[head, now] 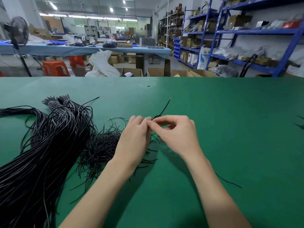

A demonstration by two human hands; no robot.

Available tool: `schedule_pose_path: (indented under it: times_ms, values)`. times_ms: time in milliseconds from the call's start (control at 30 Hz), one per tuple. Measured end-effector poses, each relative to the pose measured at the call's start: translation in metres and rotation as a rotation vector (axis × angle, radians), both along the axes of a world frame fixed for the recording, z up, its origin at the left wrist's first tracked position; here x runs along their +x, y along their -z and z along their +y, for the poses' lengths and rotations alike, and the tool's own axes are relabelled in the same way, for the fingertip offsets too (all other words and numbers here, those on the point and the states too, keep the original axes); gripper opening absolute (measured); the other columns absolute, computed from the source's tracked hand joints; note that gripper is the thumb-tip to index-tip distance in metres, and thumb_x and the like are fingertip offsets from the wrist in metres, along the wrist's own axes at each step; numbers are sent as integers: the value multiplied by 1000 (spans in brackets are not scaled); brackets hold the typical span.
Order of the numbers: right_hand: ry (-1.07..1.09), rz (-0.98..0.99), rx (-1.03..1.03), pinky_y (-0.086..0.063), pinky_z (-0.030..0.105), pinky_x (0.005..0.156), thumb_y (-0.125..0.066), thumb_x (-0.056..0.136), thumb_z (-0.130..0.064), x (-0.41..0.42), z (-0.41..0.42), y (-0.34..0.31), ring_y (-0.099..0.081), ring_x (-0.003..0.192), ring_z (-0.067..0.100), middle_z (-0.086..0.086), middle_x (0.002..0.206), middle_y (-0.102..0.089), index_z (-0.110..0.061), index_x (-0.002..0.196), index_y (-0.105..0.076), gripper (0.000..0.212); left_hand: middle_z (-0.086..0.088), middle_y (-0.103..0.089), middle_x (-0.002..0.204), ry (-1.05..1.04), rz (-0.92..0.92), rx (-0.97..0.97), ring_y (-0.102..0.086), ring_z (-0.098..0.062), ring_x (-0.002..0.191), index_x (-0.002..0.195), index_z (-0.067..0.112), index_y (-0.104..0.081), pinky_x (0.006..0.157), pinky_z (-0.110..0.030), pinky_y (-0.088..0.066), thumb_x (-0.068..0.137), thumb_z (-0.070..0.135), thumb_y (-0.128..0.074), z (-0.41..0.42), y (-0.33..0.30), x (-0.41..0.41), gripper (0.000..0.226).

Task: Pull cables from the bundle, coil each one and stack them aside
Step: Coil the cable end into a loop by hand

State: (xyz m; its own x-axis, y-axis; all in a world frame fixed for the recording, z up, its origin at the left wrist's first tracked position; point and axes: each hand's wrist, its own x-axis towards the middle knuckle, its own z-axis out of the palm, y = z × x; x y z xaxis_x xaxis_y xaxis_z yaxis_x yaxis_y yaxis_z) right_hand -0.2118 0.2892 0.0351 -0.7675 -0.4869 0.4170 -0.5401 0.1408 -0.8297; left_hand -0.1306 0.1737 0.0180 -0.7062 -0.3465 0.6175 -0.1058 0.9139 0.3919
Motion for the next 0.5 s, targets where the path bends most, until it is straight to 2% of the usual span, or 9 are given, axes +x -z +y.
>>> schedule_pose_path:
  times_ms: [100, 267, 500]
  values:
    - [22, -55, -3, -61, 26, 69, -81, 79, -43, 3, 0, -6, -67, 59, -4, -21, 63, -71, -28, 76, -81, 15, -10, -58, 92, -27, -12, -27, -47, -28, 94, 124, 2, -64, 75, -47, -48, 105, 16, -50, 3, 1, -1, 28]
    - [88, -120, -77, -52, 16, 48, -79, 85, -31, 5, -4, -5, -66, 46, 6, -13, 54, -68, -25, 66, -76, 20, -9, -56, 83, -57, 34, -83, -46, -28, 85, 109, 2, -66, 65, -44, -47, 104, 16, -51, 9, 0, -1, 21]
    - [136, -144, -66, -62, 36, 67, -73, 91, -29, 12, -11, -2, -67, 47, 8, -11, 55, -69, -27, 62, -68, 29, -12, -58, 81, -84, 67, -166, -51, -33, 79, 111, -2, -67, 62, -44, -49, 98, 6, -63, 10, 4, 0, 16]
